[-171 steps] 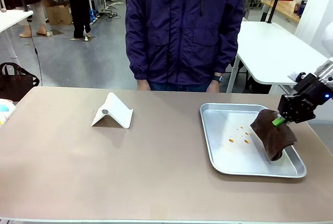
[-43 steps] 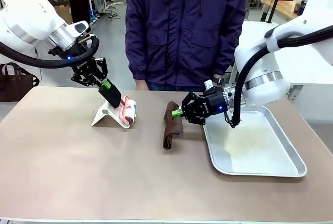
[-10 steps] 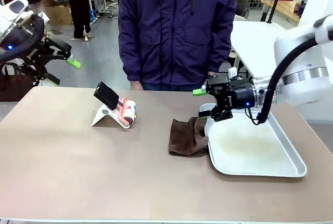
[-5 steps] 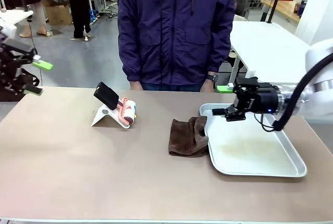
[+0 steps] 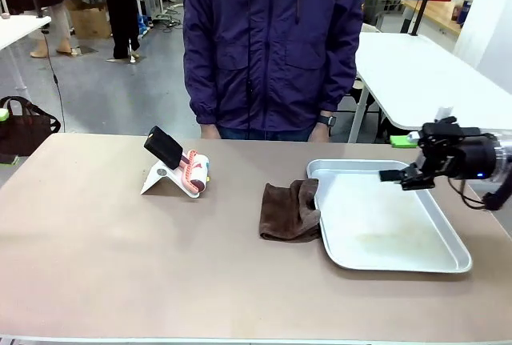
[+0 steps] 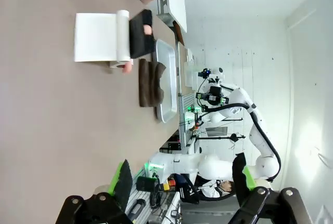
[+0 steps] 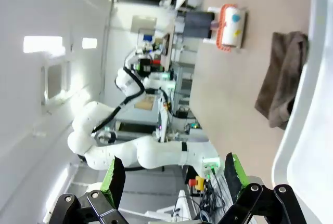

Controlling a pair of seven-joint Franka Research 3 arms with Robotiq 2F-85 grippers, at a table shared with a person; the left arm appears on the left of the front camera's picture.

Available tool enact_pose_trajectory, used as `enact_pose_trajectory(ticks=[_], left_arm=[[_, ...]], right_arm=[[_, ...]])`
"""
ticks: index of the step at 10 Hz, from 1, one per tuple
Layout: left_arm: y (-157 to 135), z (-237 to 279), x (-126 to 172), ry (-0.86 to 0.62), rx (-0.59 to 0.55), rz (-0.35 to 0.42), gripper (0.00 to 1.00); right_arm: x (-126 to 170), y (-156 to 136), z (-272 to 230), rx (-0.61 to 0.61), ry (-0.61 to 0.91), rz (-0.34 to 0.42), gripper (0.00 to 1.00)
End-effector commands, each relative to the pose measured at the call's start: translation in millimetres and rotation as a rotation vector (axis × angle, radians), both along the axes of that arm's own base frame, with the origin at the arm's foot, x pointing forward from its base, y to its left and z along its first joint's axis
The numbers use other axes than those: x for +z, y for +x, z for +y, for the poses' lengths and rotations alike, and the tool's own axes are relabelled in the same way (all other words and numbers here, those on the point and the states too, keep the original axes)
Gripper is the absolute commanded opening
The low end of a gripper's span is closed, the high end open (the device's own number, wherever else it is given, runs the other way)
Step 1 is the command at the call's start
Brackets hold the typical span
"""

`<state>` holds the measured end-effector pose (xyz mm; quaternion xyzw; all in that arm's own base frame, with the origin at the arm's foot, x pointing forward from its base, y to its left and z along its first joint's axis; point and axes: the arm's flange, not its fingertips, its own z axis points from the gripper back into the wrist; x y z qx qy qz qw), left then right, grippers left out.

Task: Clean the surface of the table.
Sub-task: Return the Lint Roller and towel to their original positions.

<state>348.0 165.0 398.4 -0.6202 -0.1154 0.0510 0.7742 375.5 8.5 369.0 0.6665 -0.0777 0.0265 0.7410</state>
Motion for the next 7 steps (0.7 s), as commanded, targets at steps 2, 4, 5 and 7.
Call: enact_pose_trajectory(ticks=[2, 4, 5, 7], left_arm=[[27, 3, -13, 0.020, -0.035, -0.043, 1.00], [14, 4, -17, 0.013, -0.024, -0.021, 1.00], [14, 4, -17, 0.013, -0.024, -0.021, 1.00], [14, 4, -17, 0.013, -0.024, -0.021, 1.00]], right_arm=[[-3, -27, -22, -0.181, -0.003, 0.092, 1.00], [-3, 2, -33, -0.111, -0.009, 0.055, 1.00], [-3, 2, -33, -0.111, -0.009, 0.055, 1.00], [-3, 2, -33, -0.111, -0.009, 0.055, 1.00]])
